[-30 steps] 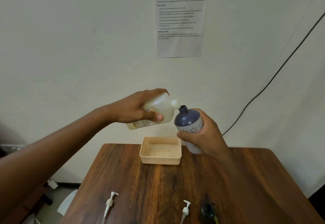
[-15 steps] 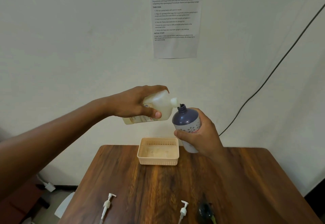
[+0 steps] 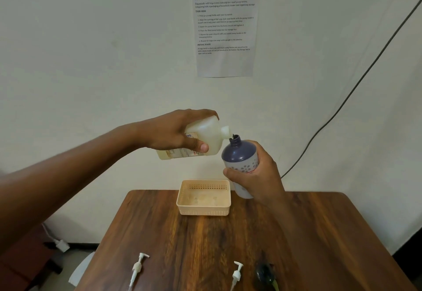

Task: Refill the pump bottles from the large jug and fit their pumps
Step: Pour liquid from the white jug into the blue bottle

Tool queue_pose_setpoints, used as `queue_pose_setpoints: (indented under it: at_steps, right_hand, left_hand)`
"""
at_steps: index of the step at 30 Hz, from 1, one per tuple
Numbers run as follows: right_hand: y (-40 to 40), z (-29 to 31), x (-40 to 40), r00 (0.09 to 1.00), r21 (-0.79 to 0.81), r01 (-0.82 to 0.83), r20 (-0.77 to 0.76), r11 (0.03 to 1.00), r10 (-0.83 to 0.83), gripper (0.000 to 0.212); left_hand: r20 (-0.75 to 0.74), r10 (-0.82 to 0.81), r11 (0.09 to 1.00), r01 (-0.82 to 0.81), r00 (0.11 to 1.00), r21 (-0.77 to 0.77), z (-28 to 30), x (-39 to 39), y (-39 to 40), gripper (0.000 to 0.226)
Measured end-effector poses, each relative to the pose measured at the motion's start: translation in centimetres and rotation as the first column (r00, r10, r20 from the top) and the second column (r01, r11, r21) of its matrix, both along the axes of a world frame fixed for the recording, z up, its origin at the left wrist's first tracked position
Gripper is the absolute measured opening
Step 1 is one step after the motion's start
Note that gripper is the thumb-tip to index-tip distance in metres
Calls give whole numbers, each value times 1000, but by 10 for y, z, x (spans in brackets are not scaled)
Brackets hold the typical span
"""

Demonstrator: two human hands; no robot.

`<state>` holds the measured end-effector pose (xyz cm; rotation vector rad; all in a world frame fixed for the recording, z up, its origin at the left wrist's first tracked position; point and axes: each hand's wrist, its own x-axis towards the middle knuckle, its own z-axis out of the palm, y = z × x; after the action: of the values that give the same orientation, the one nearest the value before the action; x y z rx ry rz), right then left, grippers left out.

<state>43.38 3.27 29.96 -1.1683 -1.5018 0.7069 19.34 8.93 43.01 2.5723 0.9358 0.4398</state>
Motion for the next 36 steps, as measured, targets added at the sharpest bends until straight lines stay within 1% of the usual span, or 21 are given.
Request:
queue_pose_setpoints:
  at_steps: [12, 18, 23, 27, 31, 36]
  right_hand:
    - [-1, 1, -1, 1000, 26, 23, -15, 999, -22, 72]
    - [-2, 4, -2, 999, 32, 36, -21, 999, -36, 68]
    - [-4, 4, -1, 999, 45, 35, -38, 998, -33, 77]
    - [-4, 7, 0, 999, 54, 34, -40, 998, -32, 75]
    - [-4, 9, 1, 998, 55, 52, -23, 997, -51, 68]
    - [-3, 10, 2, 998, 65, 63, -14, 996, -62, 73]
  left_hand:
    - [-42, 7, 1000, -6, 999, 18, 6, 3, -1, 74]
    - [-36, 14, 1000, -14, 999, 15, 8, 5, -2, 74]
    - [-38, 8, 1000, -8, 999, 11, 12, 8, -3, 71]
    - [-52, 11, 1000, -10, 999, 23, 16, 10, -5, 71]
    - [-50, 14, 1000, -14, 999, 16, 19, 12, -6, 70]
    - [-56, 23, 1000, -22, 998, 18, 21, 13, -6, 73]
